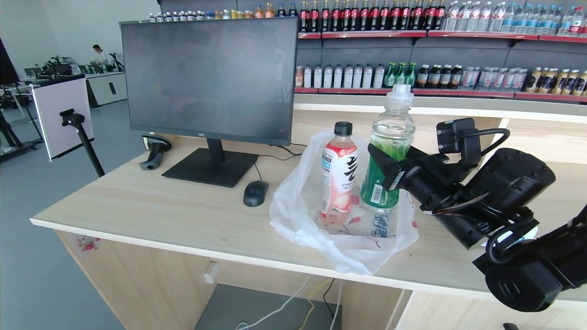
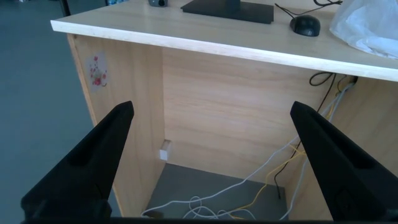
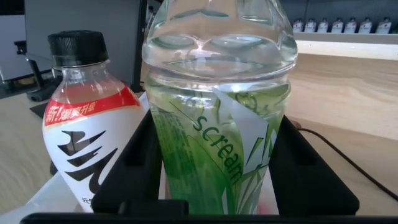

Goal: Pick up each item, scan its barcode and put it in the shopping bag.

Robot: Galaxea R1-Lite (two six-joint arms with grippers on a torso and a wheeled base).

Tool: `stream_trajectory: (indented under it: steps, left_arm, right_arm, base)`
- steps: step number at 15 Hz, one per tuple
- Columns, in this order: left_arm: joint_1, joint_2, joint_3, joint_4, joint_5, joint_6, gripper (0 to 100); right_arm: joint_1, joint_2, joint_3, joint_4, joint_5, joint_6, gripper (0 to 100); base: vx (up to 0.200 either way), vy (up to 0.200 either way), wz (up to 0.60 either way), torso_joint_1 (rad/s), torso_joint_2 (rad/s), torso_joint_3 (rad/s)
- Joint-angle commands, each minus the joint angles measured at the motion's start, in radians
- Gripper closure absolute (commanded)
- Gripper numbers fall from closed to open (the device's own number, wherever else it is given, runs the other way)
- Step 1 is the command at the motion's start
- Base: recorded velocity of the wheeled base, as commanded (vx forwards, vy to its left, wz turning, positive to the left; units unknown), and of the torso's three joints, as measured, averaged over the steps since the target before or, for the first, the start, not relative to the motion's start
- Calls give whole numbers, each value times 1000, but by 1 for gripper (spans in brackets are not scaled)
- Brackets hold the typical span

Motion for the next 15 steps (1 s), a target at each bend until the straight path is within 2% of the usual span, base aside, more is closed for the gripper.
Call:
stream_trajectory:
  steps: [1, 15]
  left_arm:
    - [0, 0, 0, 0, 0, 0, 0]
    - [0, 0, 0, 0, 2, 0, 0]
  right_arm:
    - [-2, 12, 2, 0, -1, 1, 100]
    - [-5, 57, 53, -2, -5, 1, 100]
  base:
    - [0, 0, 0, 0, 0, 0]
    - [0, 0, 0, 0, 0, 0]
